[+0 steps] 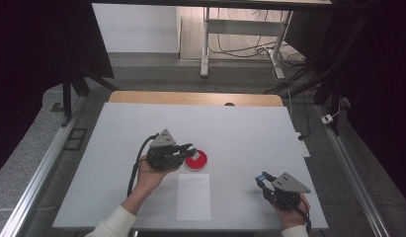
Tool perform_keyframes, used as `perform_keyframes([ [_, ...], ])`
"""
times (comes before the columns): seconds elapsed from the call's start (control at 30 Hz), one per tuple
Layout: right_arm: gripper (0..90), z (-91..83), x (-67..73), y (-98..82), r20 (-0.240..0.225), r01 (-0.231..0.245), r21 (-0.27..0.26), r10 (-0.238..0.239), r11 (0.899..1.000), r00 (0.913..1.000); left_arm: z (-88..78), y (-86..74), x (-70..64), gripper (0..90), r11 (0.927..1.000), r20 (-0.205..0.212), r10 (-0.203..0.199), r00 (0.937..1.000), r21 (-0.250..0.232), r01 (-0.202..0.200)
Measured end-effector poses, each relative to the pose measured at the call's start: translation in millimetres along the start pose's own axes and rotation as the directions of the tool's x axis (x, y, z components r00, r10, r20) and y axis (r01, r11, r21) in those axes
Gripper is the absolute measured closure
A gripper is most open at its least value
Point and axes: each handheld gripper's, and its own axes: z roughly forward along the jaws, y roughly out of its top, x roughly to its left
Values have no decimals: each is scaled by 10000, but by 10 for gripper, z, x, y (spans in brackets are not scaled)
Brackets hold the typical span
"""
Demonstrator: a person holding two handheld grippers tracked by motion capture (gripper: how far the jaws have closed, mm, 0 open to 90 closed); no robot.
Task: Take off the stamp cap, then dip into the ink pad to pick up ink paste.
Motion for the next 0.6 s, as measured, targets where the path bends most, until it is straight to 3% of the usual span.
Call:
perform_keyframes([
  [0.6, 649, -10, -28, -22, 122, -22, 53, 22, 10000, 9999, 224, -26, 198, 757, 9981, -263, -20, 9997, 620, 36],
])
